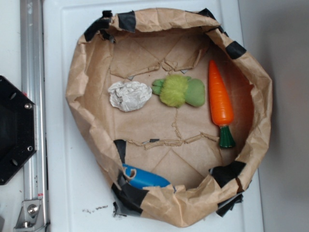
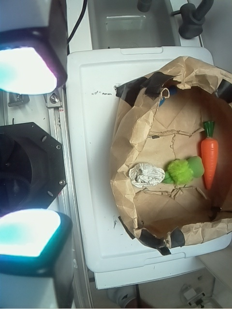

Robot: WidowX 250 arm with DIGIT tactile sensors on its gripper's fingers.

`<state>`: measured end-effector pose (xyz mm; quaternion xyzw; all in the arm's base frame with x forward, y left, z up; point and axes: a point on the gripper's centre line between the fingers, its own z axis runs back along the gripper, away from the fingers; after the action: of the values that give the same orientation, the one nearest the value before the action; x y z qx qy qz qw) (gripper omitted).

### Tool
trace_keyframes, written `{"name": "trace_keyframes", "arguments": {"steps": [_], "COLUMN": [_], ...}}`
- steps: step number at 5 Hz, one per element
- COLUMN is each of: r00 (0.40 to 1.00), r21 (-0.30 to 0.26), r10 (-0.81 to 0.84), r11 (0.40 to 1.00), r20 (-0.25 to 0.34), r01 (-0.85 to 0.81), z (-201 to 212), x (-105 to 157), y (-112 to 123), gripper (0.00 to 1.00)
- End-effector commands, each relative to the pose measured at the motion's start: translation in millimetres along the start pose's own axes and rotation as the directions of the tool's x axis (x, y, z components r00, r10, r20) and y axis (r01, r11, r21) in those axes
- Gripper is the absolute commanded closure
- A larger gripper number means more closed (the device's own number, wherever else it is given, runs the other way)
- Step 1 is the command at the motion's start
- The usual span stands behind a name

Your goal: Grab the white paper.

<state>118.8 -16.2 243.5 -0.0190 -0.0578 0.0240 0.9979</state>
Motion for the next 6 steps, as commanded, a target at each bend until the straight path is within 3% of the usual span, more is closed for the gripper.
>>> {"name": "trace_keyframes", "arguments": {"steps": [1, 2, 3, 4, 5, 6], "r00": [1.0, 0.985, 0.99, 0.992, 0.994, 0.985], "r21": [0.0, 0.084, 0.036, 0.038, 0.053, 0.034], "r10": [0.0, 0.17, 0.14, 0.107, 0.035, -0.05], "r11": [1.0, 0.982, 0.99, 0.994, 0.998, 0.998], "r20": [0.0, -0.028, -0.033, -0.062, -0.103, -0.163], "r01": [0.0, -0.167, -0.139, -0.104, -0.029, 0.057], "z": [0, -54, -96, -137, -184, -216], "x": [0, 46, 94, 140, 142, 113], "y": [0, 46, 61, 63, 55, 47], "gripper": [0.0, 0.0, 0.0, 0.0, 0.0, 0.0]}}
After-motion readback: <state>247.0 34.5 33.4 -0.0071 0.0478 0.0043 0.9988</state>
